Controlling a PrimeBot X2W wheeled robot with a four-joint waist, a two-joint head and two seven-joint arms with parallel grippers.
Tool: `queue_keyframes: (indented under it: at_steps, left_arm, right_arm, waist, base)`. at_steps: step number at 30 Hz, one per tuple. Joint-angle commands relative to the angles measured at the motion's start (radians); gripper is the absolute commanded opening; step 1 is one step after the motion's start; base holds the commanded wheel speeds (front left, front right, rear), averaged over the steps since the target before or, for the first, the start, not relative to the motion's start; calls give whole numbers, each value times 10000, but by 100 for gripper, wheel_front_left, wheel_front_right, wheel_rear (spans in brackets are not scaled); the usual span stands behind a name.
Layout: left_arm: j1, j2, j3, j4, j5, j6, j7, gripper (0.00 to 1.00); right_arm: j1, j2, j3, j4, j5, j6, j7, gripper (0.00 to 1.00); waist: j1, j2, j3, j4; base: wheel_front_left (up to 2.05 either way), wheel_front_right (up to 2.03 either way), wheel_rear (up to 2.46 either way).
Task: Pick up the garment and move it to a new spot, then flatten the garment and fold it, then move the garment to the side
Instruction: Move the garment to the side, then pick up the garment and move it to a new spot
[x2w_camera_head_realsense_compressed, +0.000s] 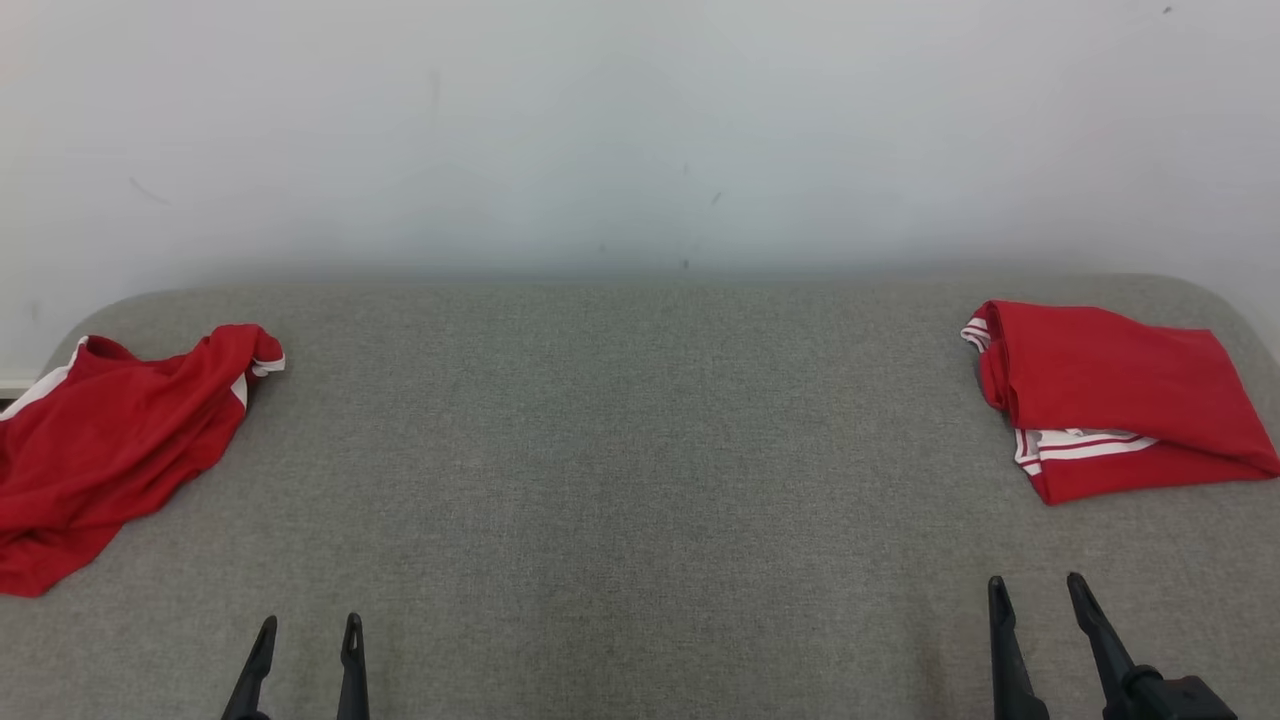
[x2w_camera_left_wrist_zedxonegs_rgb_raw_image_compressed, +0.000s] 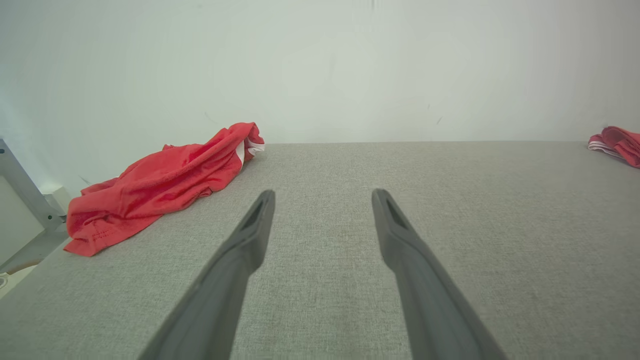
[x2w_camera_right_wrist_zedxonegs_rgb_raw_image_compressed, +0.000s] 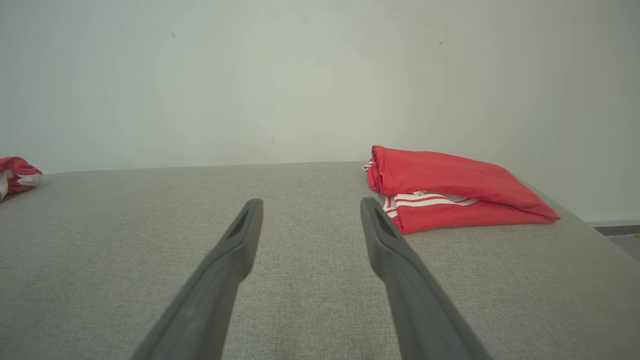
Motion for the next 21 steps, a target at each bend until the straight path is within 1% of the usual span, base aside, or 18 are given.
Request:
queue_keyframes:
  at_steps: [1, 13, 21]
  left_arm:
    - [75, -21, -47, 70, 108, 57, -23, 100]
    - [161, 20, 72, 6, 165, 138, -23, 100]
    - [241, 33, 104, -29, 209, 200, -23, 100]
  right_arm:
    - [139, 9, -4, -44, 106, -16, -9, 100]
    - [81, 9, 142, 23, -62, -16, -9, 100]
    - [70, 10, 224, 84, 58, -16, -9, 100]
  waist:
    - [1, 1, -30, 24]
    - [1, 1, -147, 95]
    - [1, 1, -170, 163]
  base:
    - [0, 0, 0]
    - [0, 0, 0]
    - [0, 0, 0]
